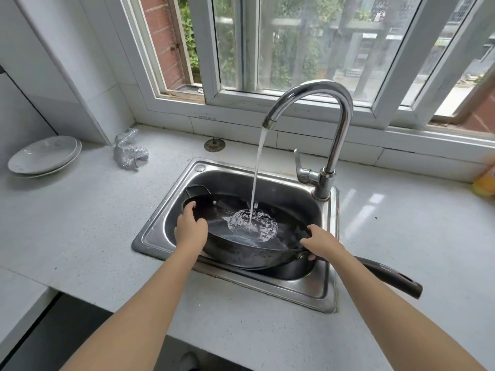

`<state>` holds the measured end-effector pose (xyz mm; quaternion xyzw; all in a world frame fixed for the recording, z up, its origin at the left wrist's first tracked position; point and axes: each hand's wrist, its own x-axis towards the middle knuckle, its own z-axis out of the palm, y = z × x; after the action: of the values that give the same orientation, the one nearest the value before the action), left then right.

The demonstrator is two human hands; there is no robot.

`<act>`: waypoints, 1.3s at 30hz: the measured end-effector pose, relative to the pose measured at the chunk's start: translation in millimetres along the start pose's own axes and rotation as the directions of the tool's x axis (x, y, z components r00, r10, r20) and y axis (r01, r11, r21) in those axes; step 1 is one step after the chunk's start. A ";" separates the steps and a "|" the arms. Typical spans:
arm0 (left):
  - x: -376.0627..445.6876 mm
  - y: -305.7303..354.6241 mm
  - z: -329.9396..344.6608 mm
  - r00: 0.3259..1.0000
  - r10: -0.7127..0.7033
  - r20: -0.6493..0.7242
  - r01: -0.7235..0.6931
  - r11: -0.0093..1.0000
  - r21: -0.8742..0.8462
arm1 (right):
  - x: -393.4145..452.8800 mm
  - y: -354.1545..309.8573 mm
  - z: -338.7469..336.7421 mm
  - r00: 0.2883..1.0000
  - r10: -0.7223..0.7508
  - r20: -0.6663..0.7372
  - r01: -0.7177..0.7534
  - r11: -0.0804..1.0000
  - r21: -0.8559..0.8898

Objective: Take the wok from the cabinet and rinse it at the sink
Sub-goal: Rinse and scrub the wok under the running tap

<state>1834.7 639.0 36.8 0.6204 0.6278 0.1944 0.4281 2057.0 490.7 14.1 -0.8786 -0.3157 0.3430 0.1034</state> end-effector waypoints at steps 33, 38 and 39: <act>-24.2 6.0 -24.6 0.989 0.062 -0.134 -0.070 0.996 -0.055 | -11.0 -7.0 -2.5 0.996 0.086 0.002 -0.083 0.961 0.262; -24.3 5.9 -26.1 0.990 0.054 -0.133 -0.064 0.995 -0.076 | -6.8 -8.8 1.0 0.998 0.067 -0.017 -0.059 0.951 0.304; -24.6 6.0 -26.3 0.990 0.053 -0.134 -0.065 0.995 -0.082 | -6.4 -7.9 1.9 0.998 0.065 -0.021 -0.056 0.957 0.285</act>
<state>1814.6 624.3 63.5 0.6056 0.6269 0.2742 0.4062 2048.3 492.8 19.2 -0.8690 -0.2345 0.3743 0.2229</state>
